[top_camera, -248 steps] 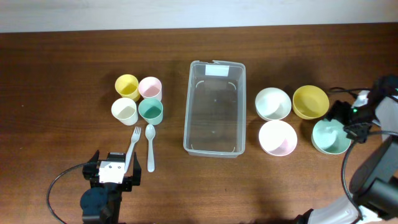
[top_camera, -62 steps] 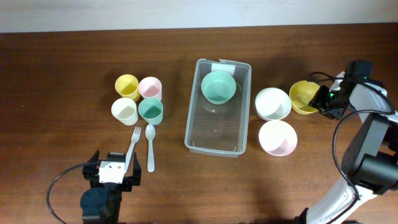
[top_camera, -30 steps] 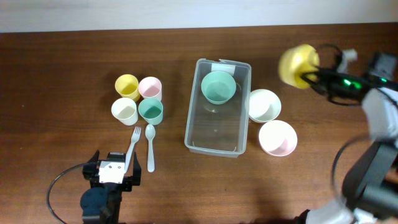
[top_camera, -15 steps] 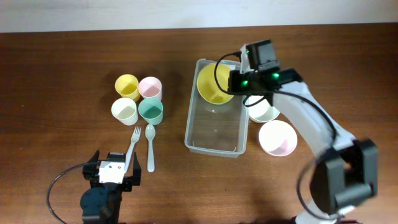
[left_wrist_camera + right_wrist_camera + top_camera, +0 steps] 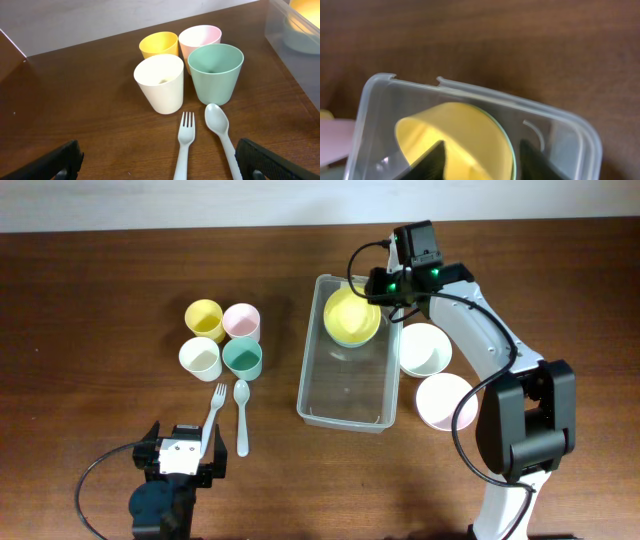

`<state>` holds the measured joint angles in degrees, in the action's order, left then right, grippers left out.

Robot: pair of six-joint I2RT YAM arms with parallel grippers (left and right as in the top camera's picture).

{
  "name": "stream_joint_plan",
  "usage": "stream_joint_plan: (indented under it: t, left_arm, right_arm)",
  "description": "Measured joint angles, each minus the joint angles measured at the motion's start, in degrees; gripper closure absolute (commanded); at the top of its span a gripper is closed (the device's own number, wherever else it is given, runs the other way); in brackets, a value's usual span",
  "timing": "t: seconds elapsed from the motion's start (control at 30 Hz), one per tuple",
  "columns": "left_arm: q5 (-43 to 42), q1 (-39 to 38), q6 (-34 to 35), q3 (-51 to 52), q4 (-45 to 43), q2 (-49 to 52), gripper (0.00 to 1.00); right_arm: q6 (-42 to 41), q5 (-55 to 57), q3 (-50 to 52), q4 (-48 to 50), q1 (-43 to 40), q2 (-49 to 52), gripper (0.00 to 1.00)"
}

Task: Pack container
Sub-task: 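Lower the yellow bowl into the container, stacking it on the mint bowl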

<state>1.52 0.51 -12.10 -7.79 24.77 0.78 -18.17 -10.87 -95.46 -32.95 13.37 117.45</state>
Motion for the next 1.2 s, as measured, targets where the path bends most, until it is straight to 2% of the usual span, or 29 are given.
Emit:
stream_joint_plan:
  t: [0.33,0.43,0.47,0.5,0.53,0.57,0.67,0.83,1.1,1.13,1.17,1.2]
  left_arm:
    - [0.0,0.0,0.0,0.0,0.0,0.0,0.0]
    - [0.0,0.0,0.0,0.0,0.0,0.0,0.0]
    - [0.0,0.0,0.0,0.0,0.0,0.0,0.0]
    - [0.0,0.0,0.0,0.0,0.0,0.0,0.0]
    - [0.0,0.0,0.0,0.0,0.0,0.0,0.0]
    - [0.0,0.0,0.0,0.0,0.0,0.0,0.0]
    - [0.0,0.0,0.0,0.0,0.0,0.0,0.0]
    - [0.0,0.0,0.0,0.0,0.0,0.0,0.0]
    - [0.0,0.0,0.0,0.0,0.0,0.0,0.0]
    - [0.0,0.0,0.0,0.0,0.0,0.0,0.0]
    - [0.0,0.0,0.0,0.0,0.0,0.0,0.0]
    - [0.0,0.0,0.0,0.0,0.0,0.0,0.0]
  right_arm:
    - [3.6,-3.3,-7.1,-18.7,-2.2,-2.8,0.46]
    - [3.4,-4.5,-7.8,-20.9,-4.9,-6.2,0.78]
    - [3.7,-4.9,-8.1,-21.3,-5.7,-7.3,0.79]
    - [3.7,-5.3,-8.5,-21.8,-6.5,-8.3,0.74]
    - [3.8,-5.4,-8.8,-21.9,-7.0,-9.1,0.62]
    - [4.0,-5.4,-9.0,-21.9,-7.0,-9.3,0.57]
    - [4.3,-3.8,-9.2,-20.0,-5.3,-8.7,0.52]
    - [5.1,0.5,-9.2,-14.3,-1.4,-3.3,0.51]
    - [5.3,2.5,-9.2,-10.2,-0.9,7.0,0.52]
    - [5.3,2.5,-9.2,-10.2,-0.9,8.0,0.56]
    - [5.6,2.5,-9.2,-10.3,-0.9,8.6,0.69]
    - [5.4,2.5,-9.2,-10.3,-0.9,9.2,0.78]
